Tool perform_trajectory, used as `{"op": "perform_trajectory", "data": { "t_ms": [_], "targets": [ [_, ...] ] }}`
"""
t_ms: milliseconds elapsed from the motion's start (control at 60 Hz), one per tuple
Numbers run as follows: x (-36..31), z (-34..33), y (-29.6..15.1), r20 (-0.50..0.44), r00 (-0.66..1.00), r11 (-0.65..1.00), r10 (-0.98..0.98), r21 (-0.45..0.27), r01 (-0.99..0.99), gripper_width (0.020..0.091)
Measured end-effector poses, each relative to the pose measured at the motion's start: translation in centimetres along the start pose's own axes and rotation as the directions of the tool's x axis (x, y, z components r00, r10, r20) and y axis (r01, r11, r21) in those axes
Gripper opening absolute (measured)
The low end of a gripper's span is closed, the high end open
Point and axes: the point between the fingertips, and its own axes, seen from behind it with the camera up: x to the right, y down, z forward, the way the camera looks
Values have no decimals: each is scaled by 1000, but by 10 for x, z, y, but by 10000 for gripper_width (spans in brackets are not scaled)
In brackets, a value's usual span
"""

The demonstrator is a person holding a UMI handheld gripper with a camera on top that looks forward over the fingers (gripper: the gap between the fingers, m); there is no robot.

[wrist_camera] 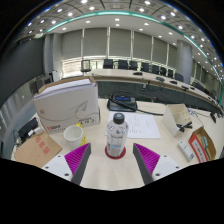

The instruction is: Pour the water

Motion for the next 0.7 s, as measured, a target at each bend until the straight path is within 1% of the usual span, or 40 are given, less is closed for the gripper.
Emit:
{"op": "perform_trajectory", "data": {
  "t_ms": [67,200,367,483,600,700],
  "targets": [
    [-13,-39,0,-32,999,999,41,-23,-42,861],
    [-43,-110,10,-75,994,996,79,-39,-82,863],
    [-79,-167,28,-101,993,996,67,-58,-73,856],
    [-95,-189,36,-107,993,996,58,-56,-65,859],
    [-103,-198,50,-102,993,994,59,-85,-68,861],
    [-99,-201,53,-125,992,995,31,-86,-41,862]
  ]
}}
